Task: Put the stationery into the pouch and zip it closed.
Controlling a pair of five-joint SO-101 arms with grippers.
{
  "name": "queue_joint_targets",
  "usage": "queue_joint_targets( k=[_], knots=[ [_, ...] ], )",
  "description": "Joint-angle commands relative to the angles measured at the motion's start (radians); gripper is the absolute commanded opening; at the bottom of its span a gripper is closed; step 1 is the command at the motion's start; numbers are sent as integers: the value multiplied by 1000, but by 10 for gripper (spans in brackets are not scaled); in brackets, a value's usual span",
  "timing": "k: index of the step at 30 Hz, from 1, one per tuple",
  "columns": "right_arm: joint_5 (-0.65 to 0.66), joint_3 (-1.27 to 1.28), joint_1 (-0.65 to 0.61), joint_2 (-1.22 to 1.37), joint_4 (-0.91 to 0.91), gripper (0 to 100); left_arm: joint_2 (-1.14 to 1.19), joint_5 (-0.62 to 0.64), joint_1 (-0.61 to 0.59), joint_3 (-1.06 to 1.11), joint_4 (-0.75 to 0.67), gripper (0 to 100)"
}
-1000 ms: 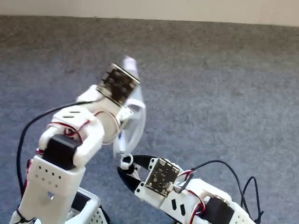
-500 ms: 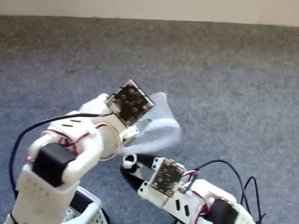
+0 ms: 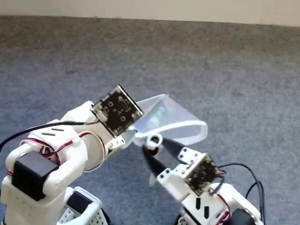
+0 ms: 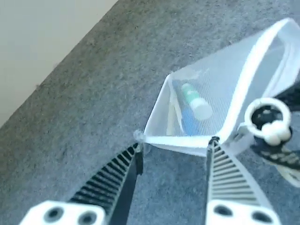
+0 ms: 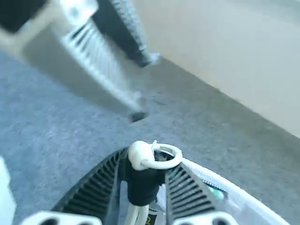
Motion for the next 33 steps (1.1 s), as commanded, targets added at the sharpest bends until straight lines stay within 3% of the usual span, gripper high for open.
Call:
queue_joint_targets(
  k=[1,12,33],
  knots=[
    [9,-120,77,-2,44,4,-5,-37,13,-39,40,212],
    [9,-205,91,-2,85,4,2,14,234,5,71,218],
    [5,-205,91,-2,105,4,-7,249,242,401,-414,213]
  ],
)
